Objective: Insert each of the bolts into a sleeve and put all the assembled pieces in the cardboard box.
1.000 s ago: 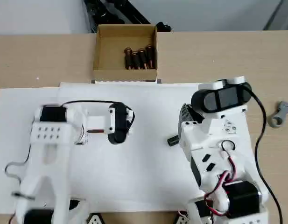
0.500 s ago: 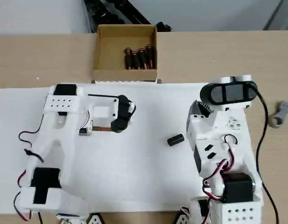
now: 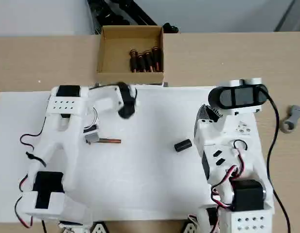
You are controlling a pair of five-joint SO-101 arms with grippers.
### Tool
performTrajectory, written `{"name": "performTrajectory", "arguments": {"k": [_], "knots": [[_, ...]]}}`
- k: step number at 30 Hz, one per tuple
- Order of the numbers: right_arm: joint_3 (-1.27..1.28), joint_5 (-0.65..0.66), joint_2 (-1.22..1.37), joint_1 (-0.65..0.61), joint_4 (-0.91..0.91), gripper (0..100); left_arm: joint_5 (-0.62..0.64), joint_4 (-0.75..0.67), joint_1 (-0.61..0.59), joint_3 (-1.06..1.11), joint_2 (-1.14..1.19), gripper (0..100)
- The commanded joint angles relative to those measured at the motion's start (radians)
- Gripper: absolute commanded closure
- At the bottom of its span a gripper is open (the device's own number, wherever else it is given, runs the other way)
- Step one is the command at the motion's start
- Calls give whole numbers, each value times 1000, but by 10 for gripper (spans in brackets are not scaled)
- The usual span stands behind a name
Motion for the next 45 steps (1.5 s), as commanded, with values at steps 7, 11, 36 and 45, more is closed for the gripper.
{"name": "performTrajectory", "arguments": {"k": [7,11,36,45], "knots": [[18,-5,-10,12,-15,995,934,227,-2,-163,-2,818],[54,-6,-10,12,-21,995,1238,265,-5,-163,-9,818],[71,-6,-10,12,-18,995,1883,256,6,-156,269,779],[98,-6,-10,13,-33,995,1880,235,0,-157,330,822]]}}
